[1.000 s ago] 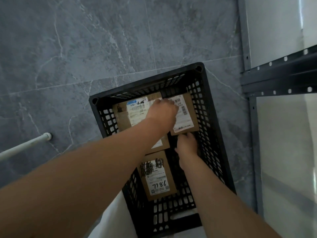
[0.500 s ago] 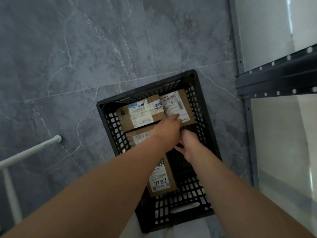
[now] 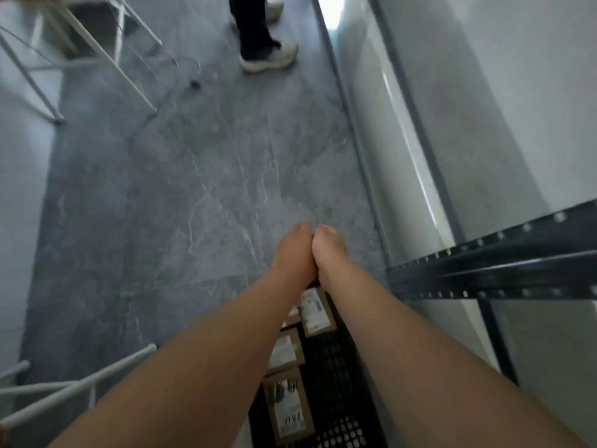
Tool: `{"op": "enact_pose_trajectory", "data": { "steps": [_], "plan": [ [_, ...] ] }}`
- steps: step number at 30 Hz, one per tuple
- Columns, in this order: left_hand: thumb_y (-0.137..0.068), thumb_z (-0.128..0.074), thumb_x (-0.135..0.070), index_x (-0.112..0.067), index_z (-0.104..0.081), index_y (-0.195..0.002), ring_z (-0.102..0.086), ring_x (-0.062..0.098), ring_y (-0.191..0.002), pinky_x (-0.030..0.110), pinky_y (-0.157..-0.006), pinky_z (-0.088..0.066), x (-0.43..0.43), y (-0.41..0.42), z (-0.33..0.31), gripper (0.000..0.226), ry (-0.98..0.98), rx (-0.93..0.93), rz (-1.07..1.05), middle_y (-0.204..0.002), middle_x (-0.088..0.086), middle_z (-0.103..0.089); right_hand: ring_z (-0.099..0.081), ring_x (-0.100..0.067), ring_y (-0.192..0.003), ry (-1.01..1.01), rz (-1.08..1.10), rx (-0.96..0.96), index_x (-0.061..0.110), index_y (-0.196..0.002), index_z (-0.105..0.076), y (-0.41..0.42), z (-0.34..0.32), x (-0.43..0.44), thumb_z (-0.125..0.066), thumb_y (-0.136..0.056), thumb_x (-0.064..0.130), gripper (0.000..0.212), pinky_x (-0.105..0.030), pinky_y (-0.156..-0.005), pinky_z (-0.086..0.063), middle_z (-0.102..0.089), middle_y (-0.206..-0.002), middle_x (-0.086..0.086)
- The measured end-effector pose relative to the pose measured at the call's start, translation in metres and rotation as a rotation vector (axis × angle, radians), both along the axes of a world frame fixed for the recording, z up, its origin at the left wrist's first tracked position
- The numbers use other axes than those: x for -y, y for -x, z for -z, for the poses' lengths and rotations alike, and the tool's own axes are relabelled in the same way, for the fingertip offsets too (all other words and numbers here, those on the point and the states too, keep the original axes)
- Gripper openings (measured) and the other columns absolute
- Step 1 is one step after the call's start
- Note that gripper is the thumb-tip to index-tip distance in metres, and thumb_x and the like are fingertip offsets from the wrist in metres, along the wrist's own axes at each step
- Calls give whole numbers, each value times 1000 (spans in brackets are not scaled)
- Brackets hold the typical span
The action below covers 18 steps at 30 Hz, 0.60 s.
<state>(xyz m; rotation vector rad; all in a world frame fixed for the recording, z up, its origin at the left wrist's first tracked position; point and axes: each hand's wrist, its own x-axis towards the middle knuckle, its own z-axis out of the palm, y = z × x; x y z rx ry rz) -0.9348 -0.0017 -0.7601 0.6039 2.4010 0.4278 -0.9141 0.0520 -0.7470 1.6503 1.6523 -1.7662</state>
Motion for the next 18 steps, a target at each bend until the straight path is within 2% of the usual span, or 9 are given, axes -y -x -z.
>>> {"op": "enact_pose_trajectory", "data": {
  "steps": [2, 4, 7, 10, 13, 15, 18],
  "plan": [
    [-100, -47, -15, -4, -43, -138, -46, 31, -129, 39, -106, -36, -10, 23, -79, 40, -49, -118, -53, -143, 17, -44, -51, -29, -126, -115, -107, -69, 9, -136, -54, 16, -72, -20, -34, -104, 22, 40, -35, -103, -41, -55, -137, -11],
    [-102, -42, -18, -5, -39, -144, -38, 33, -136, 43, -110, -29, -16, 38, -162, 44, -55, -255, -28, -152, 18, -35, -45, -28, -133, -190, -195, -142, 10, -142, -48, 22, -150, -32, -34, -105, 23, 42, -34, -109, -35, -47, -147, -11],
    [-102, -39, -22, -3, -33, -148, -40, 35, -134, 44, -111, -28, -20, 54, -287, 49, -199, -414, -100, -151, 19, -37, -41, -27, -137, -404, -302, -230, 10, -148, -40, 16, -257, -56, -34, -105, 23, 45, -30, -107, -32, -41, -152, -10],
    [-102, -38, -22, -5, -39, -141, -43, 33, -132, 48, -111, -29, -20, 57, -396, 43, -302, -636, -63, -146, 15, -43, -42, -28, -135, -654, -318, -385, 7, -146, -41, 1, -362, -78, -37, -103, 21, 45, -31, -107, -32, -42, -150, -16],
    [-104, -34, -26, -8, -34, -147, -24, 21, -146, 47, -119, -18, -23, 37, -491, 47, -327, -880, 38, -156, 6, -30, -41, -31, -135, -992, -294, -507, 7, -146, -39, -31, -472, -92, -39, -100, 19, 47, -38, -110, -32, -43, -147, -16],
    [-103, -34, -26, -10, -27, -152, -15, 16, -149, 44, -122, -9, -32, 21, -532, 51, -410, -961, 47, -160, 4, -24, -39, -30, -136, -1219, -263, -499, 6, -146, -38, -48, -526, -102, -41, -98, 18, 49, -41, -111, -31, -42, -147, -15],
    [-103, -32, -28, -11, -17, -155, -8, 16, -151, 43, -121, 0, -48, -13, -585, 57, -480, -1071, 136, -163, 4, -16, -16, -22, -149, -1431, -279, -425, 10, -154, -20, -82, -593, -111, -35, -101, 24, 56, -43, -121, -11, -22, -160, -10]
  ]
}}
